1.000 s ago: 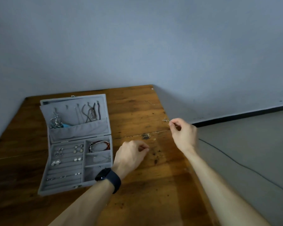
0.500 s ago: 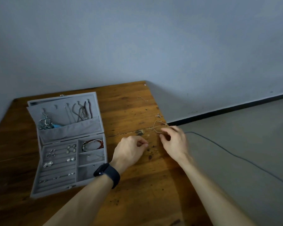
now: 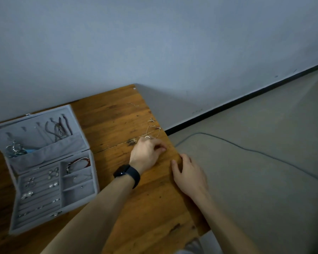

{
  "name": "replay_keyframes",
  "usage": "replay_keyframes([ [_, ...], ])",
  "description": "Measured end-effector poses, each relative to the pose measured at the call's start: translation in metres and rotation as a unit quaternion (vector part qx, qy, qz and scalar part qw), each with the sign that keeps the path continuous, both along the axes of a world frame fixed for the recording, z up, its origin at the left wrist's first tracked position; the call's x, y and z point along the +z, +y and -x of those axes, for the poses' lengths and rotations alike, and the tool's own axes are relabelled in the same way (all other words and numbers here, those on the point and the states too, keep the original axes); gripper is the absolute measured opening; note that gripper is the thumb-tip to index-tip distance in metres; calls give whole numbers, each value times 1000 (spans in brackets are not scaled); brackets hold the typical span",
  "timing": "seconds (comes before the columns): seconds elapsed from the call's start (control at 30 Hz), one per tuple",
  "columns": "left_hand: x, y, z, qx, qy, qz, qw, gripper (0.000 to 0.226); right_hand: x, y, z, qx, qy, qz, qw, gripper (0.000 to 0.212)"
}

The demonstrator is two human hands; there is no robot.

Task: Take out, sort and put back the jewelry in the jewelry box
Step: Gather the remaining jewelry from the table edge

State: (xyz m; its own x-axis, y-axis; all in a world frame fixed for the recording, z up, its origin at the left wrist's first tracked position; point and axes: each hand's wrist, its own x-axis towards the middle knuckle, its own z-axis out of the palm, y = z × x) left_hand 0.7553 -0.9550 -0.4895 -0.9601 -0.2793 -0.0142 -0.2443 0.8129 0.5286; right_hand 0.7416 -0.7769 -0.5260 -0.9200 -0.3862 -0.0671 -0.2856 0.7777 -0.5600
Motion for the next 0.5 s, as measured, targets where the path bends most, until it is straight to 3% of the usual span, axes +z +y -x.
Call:
replay_keyframes([
  [0.5,14,-8,5,-72,-43,10,996,18,1,-2,-1,4,-2,2,1000,48],
])
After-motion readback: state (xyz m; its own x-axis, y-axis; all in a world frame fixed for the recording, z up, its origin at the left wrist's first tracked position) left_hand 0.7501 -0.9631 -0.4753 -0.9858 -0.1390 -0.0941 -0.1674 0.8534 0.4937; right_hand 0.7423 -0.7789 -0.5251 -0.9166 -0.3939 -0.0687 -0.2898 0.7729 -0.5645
